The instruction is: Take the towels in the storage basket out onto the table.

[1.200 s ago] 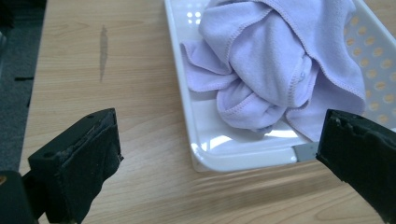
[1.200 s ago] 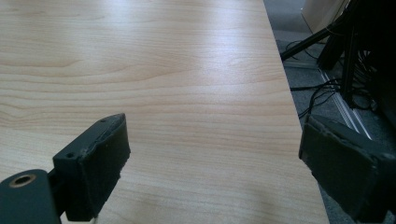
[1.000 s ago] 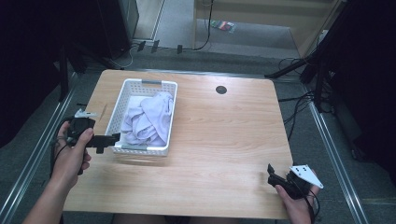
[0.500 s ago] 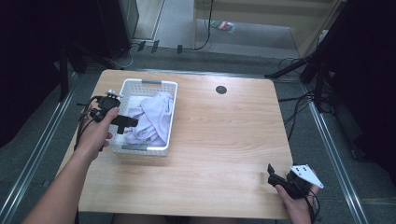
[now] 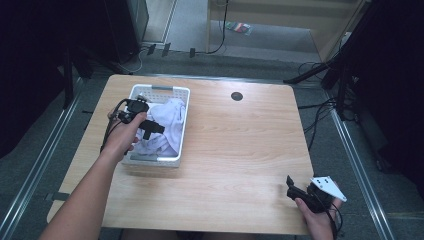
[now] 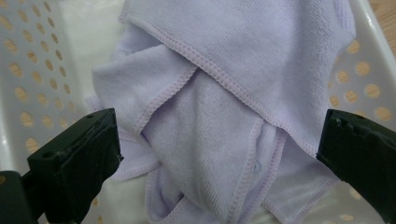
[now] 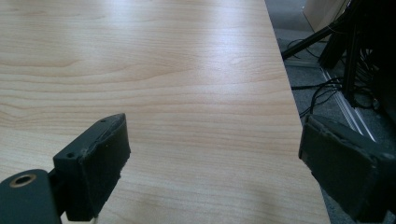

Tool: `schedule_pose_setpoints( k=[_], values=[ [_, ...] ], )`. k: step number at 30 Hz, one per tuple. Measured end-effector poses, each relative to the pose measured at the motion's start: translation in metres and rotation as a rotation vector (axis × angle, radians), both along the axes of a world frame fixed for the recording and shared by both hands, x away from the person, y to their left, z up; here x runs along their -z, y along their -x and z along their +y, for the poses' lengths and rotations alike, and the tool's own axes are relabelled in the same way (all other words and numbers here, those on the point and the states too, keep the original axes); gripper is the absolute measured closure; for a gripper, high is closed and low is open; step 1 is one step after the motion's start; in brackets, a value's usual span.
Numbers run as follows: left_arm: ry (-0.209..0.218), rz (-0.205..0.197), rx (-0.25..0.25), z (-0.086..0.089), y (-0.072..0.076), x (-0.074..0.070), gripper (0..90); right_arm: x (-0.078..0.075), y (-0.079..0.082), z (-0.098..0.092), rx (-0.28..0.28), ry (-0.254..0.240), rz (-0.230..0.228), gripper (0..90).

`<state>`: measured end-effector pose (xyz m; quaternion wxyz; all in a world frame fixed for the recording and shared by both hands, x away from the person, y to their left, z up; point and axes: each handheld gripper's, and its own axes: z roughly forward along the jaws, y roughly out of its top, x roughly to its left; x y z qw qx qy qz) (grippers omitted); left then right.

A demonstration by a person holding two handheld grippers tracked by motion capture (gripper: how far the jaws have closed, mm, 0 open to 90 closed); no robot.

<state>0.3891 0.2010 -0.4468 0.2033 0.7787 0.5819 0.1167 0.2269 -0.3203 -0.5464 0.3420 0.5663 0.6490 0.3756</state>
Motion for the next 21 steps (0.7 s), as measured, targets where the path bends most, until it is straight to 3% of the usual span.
schedule_pose_setpoints(
  k=[4, 7, 12, 16, 20, 21],
  values=[
    [-0.01, 0.034, -0.005, -0.008, -0.009, 0.008, 0.0, 0.0, 0.0, 0.0, 0.0, -0.005, -0.002, 8.7],
    [0.011, 0.069, -0.008, -0.011, -0.017, 0.018, 0.0, 0.0, 0.0, 0.0, 0.002, -0.007, -0.003, 8.7],
    [0.022, 0.079, 0.021, -0.018, -0.021, 0.026, 0.0, 0.0, 0.0, 0.0, 0.0, -0.006, -0.003, 8.7],
    [-0.04, 0.107, 0.036, -0.024, -0.027, 0.038, 0.0, 0.0, 0.0, -0.001, -0.002, -0.01, -0.001, 8.7],
    [-0.075, 0.131, 0.008, -0.028, -0.033, 0.049, 0.0, 0.0, 0.0, -0.001, -0.002, -0.009, -0.002, 8.7],
    [-0.102, 0.155, -0.014, -0.03, -0.036, 0.056, 0.0, 0.0, 0.0, -0.001, 0.001, -0.011, -0.001, 8.8]
  ],
)
